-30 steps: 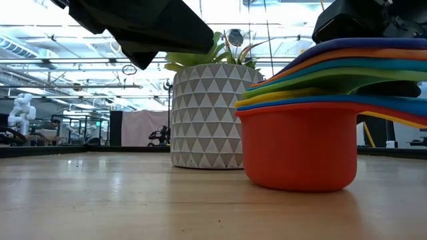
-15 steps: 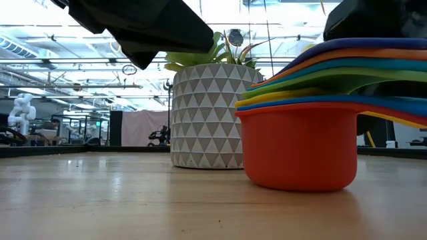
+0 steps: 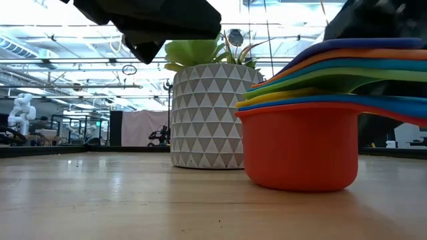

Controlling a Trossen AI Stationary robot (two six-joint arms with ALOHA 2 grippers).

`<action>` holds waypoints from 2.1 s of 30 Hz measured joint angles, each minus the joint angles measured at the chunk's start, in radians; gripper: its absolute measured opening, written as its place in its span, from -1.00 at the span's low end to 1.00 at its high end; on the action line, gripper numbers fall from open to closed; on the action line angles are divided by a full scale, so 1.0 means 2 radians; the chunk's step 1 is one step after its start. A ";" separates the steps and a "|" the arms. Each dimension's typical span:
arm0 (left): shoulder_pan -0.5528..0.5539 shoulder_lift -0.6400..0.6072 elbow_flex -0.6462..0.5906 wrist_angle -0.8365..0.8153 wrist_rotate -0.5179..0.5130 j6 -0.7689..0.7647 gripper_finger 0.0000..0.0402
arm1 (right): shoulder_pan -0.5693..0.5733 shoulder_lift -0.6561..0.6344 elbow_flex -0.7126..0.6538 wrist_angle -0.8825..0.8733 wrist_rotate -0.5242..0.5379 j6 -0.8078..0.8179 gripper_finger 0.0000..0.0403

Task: Nest measuring cups in basket
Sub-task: Adjust the nested measuring cups

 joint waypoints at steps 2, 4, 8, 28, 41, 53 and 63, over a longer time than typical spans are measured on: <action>0.000 0.000 0.000 0.000 0.000 0.000 -0.78 | 0.002 0.000 0.000 0.020 -0.029 -0.012 -1.00; 0.000 0.000 0.000 0.000 0.000 0.000 -0.78 | 0.005 -0.004 0.001 0.005 -0.004 -0.005 -1.00; 0.000 0.000 0.000 0.000 0.000 0.000 -0.78 | -0.001 -0.007 0.000 -0.030 0.009 0.024 -1.00; 0.008 0.008 0.000 -0.070 0.108 -0.145 -0.78 | 0.028 -0.010 0.000 -0.014 -0.023 0.088 -1.00; -0.005 0.082 0.128 -0.191 0.108 -0.123 -0.78 | 0.058 -0.009 0.000 -0.014 0.014 0.107 -1.00; 0.021 0.164 0.289 -0.385 0.103 -0.105 -0.78 | 0.075 -0.009 0.000 -0.019 0.026 0.117 -1.00; 0.037 0.164 0.299 -0.379 0.124 -0.086 -0.78 | 0.083 -0.009 0.000 -0.014 0.053 0.134 -1.00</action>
